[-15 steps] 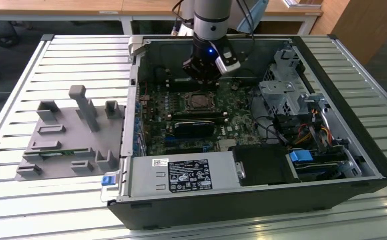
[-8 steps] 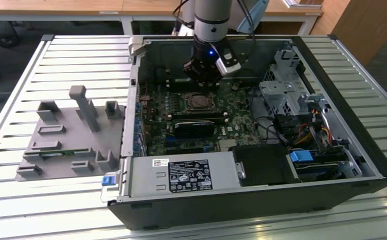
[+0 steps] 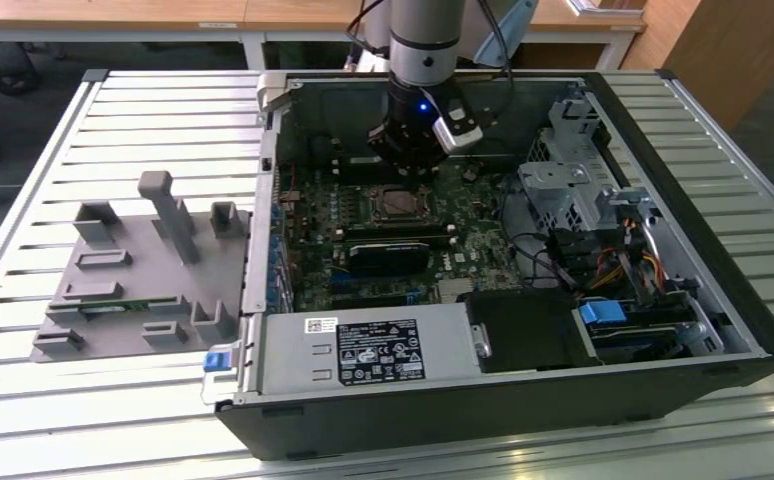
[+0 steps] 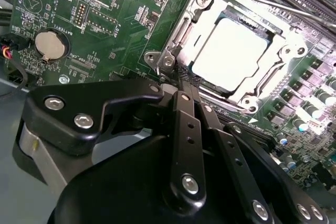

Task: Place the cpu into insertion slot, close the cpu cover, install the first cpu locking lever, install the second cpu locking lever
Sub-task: 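Install the first cpu locking lever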

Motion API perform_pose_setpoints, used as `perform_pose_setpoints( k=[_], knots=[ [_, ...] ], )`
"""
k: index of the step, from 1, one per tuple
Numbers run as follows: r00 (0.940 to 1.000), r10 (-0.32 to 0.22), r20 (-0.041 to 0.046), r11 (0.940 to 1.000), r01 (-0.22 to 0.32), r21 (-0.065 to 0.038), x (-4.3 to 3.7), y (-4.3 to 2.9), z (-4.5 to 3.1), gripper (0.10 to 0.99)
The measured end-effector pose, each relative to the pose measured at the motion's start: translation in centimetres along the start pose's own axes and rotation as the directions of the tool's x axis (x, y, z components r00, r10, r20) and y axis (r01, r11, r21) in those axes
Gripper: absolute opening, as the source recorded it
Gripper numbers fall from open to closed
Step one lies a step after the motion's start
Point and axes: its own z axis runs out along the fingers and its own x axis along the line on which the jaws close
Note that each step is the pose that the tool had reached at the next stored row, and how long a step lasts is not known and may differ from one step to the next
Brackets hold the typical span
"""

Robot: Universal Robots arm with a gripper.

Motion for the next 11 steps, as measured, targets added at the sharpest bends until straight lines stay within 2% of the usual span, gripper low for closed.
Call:
perform_pose_setpoints(
  k=[4, 8, 11],
  knots=[
    [1.0000, 0.000, 0.0003, 1.0000, 0.000, -0.003, -0.01, 0.01, 0.06, 0.106],
    [1.0000, 0.000, -0.0003, 0.9998, 0.000, -0.020, -0.02, 0.03, 0.08, 0.106],
    [1.0000, 0.000, -0.0008, 0.9996, 0.000, -0.029, -0.02, 0.03, 0.01, 0.106]
  ],
)
